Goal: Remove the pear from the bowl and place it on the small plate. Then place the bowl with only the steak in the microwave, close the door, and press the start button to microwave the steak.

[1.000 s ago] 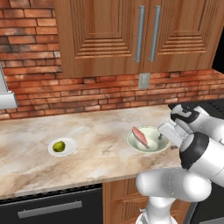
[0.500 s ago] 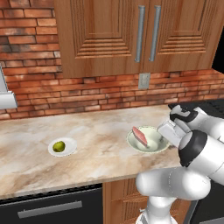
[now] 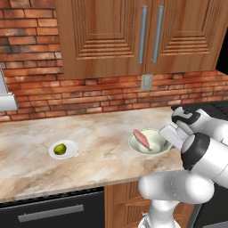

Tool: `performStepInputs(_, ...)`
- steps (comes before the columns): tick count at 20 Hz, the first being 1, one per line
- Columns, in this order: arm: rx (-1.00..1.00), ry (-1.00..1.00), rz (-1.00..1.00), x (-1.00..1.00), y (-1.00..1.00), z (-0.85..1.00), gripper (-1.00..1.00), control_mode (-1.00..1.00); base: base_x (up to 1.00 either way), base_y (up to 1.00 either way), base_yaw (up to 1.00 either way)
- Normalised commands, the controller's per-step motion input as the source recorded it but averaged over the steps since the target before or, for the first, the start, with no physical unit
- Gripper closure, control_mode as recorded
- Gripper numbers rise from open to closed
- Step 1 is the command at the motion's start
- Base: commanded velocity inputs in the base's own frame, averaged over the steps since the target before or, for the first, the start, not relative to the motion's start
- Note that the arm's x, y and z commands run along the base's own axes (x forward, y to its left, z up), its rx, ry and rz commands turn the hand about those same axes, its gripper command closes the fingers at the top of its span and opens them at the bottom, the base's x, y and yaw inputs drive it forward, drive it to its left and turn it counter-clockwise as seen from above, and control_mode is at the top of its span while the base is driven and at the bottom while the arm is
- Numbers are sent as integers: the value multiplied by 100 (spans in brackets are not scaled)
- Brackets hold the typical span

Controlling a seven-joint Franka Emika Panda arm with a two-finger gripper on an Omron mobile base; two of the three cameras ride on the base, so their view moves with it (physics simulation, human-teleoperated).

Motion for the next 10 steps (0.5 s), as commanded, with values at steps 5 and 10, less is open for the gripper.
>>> performStepInputs(5,0,-3,2,-15,1,5,100,-100,0,0,0)
performStepInputs(10,0,-18,0,-39,0,39,100,-100,0,0,0)
